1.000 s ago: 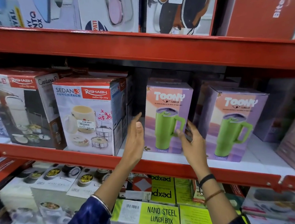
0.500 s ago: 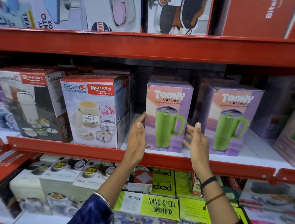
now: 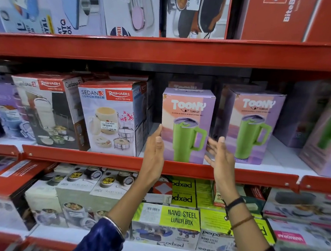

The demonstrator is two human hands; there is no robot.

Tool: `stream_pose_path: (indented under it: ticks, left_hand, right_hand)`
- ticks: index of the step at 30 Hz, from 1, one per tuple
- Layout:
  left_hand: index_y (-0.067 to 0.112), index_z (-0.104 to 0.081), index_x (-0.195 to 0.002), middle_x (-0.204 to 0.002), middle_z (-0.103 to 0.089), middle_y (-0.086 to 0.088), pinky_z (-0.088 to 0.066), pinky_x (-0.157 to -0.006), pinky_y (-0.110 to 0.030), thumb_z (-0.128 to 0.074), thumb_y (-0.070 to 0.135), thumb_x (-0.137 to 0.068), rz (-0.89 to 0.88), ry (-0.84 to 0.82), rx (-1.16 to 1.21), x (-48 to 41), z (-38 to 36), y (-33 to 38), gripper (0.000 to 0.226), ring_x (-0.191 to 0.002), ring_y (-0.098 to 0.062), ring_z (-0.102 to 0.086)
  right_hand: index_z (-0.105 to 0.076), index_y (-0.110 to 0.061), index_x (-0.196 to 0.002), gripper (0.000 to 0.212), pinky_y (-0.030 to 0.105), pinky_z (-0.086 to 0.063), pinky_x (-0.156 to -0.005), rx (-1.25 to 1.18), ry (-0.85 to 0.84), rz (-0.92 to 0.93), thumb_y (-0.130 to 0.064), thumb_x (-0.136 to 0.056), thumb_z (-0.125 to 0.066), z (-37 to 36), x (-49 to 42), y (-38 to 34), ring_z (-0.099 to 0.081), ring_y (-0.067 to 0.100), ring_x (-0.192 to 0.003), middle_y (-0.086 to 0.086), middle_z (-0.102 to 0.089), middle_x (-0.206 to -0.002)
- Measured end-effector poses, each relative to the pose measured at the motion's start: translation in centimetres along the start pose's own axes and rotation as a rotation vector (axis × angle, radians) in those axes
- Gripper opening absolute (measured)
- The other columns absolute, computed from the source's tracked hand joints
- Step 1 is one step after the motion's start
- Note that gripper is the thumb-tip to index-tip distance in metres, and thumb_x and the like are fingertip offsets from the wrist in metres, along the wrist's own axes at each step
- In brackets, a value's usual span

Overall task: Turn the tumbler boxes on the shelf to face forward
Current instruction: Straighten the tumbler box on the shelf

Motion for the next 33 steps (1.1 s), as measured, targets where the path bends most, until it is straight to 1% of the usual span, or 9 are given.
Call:
stream_pose_path:
  ticks: [4,6,9,13,17,21,26,30,33]
  left_hand:
    - [0.024,-0.029,-0.143,-0.146,-0.029,0.0,-0.022,-0.114,-0.023,-0.014,0.076,-0.083,-0.142,0.168,-0.097,1.6,-0.6,2.6,0.081,-0.135,-0.009,-0.03]
    - [0.025,-0.029,-0.142,-0.149,-0.025,-0.002,-0.019,-0.112,-0.013,-0.018,0.067,-0.09,-0.232,0.195,-0.093,2.4,-1.9,4.4,0.068,-0.14,-0.01,-0.026]
    - [0.032,-0.02,-0.145,-0.156,-0.016,0.006,-0.01,-0.117,-0.016,-0.019,0.054,-0.095,-0.315,0.021,-0.138,2.8,-6.6,6.2,0.055,-0.145,-0.004,-0.01]
    - [0.03,-0.018,-0.148,-0.158,-0.012,0.009,-0.005,-0.109,-0.003,-0.016,0.067,-0.089,-0.259,-0.241,-0.126,2.9,-13.7,6.1,0.069,-0.143,0.003,-0.004]
    - [0.023,-0.019,-0.149,-0.159,-0.015,0.002,-0.006,-0.118,-0.025,-0.018,0.053,-0.096,-0.088,-0.186,-0.088,0.5,-16.8,4.1,0.061,-0.146,-0.006,-0.007]
    - [0.022,-0.013,-0.149,-0.16,-0.01,0.0,-0.006,-0.108,-0.01,-0.015,0.04,-0.101,0.081,-0.147,-0.008,-1.8,-18.4,2.8,0.052,-0.147,-0.014,-0.005]
    - [0.031,-0.028,-0.145,-0.151,-0.031,0.004,-0.021,-0.118,-0.042,-0.013,0.062,-0.091,0.099,-0.061,0.047,-3.0,-18.7,1.6,0.064,-0.141,-0.015,-0.026]
    - [0.035,-0.038,-0.14,-0.138,-0.037,0.013,-0.03,-0.114,-0.052,-0.015,0.076,-0.079,0.092,-0.011,0.072,-2.7,-18.5,1.8,0.078,-0.129,-0.01,-0.035]
    - [0.036,-0.041,-0.139,-0.139,-0.037,0.014,-0.03,-0.113,-0.055,-0.016,0.08,-0.077,0.099,0.018,0.097,-2.1,-18.1,2.0,0.08,-0.132,-0.014,-0.036]
  right_hand:
    - [-0.056,-0.01,-0.126,0.052,0.038,-0.044,-0.104,0.026,0.037,0.044,-0.044,-0.097,-0.03,1.5,0.4,-0.6,-0.056,0.017,-0.119,0.008,-0.059,-0.132]
    - [-0.055,-0.009,-0.128,0.05,0.037,-0.042,-0.106,-0.007,0.1,0.093,-0.04,-0.098,-0.029,3.4,0.6,-1.5,-0.055,0.017,-0.121,0.007,-0.057,-0.134]
    - [-0.054,-0.008,-0.129,0.049,0.034,-0.041,-0.106,-0.018,0.216,0.172,-0.039,-0.099,-0.029,7.1,0.3,-3.1,-0.053,0.014,-0.124,0.006,-0.057,-0.135]
    - [-0.055,-0.007,-0.128,0.049,0.036,-0.039,-0.11,-0.057,0.356,0.191,-0.04,-0.098,-0.033,11.7,-1.7,-3.5,-0.053,0.012,-0.124,0.007,-0.058,-0.133]
    - [-0.052,-0.011,-0.131,0.047,0.029,-0.037,-0.109,-0.05,0.422,0.182,-0.039,-0.098,-0.035,14.9,-3.9,-3.2,-0.049,0.009,-0.125,0.002,-0.055,-0.135]
    - [-0.045,-0.013,-0.135,0.044,0.022,-0.03,-0.103,0.056,0.315,0.11,-0.035,-0.1,-0.031,15.3,-6.3,-2.8,-0.041,0.006,-0.122,-0.005,-0.047,-0.13]
    - [-0.059,-0.033,-0.104,0.037,0.049,-0.04,-0.105,0.117,0.223,0.041,-0.054,-0.082,-0.039,15.8,-8.0,-1.0,-0.055,0.021,-0.117,0.004,-0.062,-0.122]
    - [-0.059,-0.02,-0.122,0.055,0.045,-0.041,-0.107,0.1,0.207,0.032,-0.053,-0.084,-0.037,16.4,-7.7,-1.3,-0.054,0.018,-0.12,0.003,-0.061,-0.129]
    - [-0.061,-0.016,-0.12,0.041,0.031,-0.049,-0.093,0.054,0.184,0.048,-0.037,-0.097,-0.035,16.8,-7.3,-1.6,-0.058,0.019,-0.115,0.008,-0.063,-0.126]
Point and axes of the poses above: each hand's wrist, its own x-axis away from the middle knuckle, its own z-axis out of the back of the hand, y = z × x, the point moved 9 cm from there along -x, towards the middle knuckle
